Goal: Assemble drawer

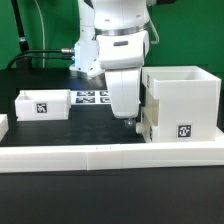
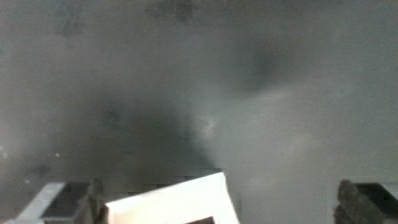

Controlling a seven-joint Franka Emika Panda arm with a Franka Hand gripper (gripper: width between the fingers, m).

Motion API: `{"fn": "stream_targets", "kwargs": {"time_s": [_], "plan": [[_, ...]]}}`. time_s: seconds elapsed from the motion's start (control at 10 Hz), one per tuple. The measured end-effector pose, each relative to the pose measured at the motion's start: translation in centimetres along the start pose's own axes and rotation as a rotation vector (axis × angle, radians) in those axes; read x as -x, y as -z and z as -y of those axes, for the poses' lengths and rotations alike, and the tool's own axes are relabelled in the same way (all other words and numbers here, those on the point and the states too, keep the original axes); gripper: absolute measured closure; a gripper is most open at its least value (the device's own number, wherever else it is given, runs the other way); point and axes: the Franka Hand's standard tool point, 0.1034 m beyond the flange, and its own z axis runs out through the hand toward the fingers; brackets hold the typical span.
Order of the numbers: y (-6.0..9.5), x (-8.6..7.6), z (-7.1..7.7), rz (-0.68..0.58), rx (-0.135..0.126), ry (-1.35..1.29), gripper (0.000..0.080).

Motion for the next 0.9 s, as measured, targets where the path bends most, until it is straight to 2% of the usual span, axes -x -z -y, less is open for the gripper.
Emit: {"fn": "stream_targets", "kwargs": {"time_s": [0.2, 0.5, 0.6, 0.9], "plan": [[0.7, 1.3, 0.3, 0.008, 0.009, -0.016, 0.0151], [2.3, 5.5, 3.0, 0.025, 0.006, -0.065, 0.0151], [2.8, 6.2, 3.6, 0.027, 0.009, -0.079, 0.0151], [2.4, 6.3, 3.5, 0.027, 0.004, -0.085, 0.0151]]}}
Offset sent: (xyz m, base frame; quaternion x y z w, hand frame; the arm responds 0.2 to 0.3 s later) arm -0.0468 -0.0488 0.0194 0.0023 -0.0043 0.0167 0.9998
